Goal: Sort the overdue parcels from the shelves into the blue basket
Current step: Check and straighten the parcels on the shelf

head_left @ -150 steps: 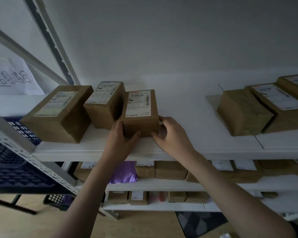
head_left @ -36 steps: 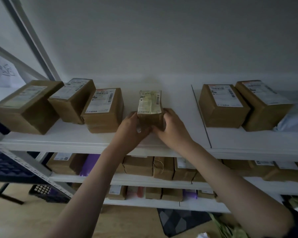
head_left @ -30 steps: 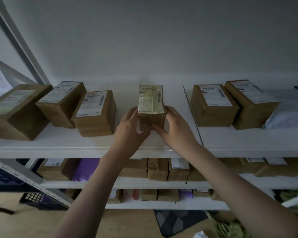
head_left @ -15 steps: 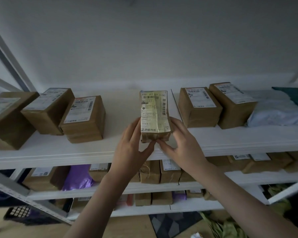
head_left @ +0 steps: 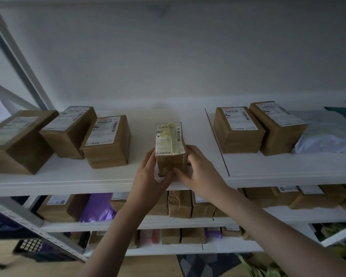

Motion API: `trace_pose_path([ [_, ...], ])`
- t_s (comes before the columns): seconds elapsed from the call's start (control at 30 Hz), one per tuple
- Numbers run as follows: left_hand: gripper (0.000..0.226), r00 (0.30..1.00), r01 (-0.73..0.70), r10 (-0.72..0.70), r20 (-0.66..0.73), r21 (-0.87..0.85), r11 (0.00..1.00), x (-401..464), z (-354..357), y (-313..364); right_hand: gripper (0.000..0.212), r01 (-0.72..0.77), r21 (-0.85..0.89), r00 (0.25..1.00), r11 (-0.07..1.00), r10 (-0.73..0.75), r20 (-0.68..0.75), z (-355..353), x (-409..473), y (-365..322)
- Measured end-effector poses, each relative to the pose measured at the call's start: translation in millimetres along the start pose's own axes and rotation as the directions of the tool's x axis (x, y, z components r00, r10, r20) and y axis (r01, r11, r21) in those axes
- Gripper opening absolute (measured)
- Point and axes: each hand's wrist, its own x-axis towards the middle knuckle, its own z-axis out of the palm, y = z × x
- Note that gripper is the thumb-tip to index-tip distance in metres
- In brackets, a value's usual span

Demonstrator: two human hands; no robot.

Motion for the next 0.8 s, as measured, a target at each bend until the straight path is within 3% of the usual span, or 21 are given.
trace_pose_path([
  [0.33,0.059,0.985,0.154,-0.152,-0.080,0.031,0.988,7,-29,-37,0.055,0.006,0.082,0.998,0.997,-0.012,0.068,42,46,-17],
  [0.57,0.049,0.977,0.208,-0.205,-0.056,0.068,0.976,12,-33,-47,0.049,-0.013,0.072,0.996,0.997,0.007,0.092,46,55,-17],
  [0.8,0.048,0.969,0.248,-0.240,-0.064,0.203,0.947,-32,-37,-20,0.054,0.010,-0.104,0.999,0.994,-0.007,0.034,-5,5,15],
])
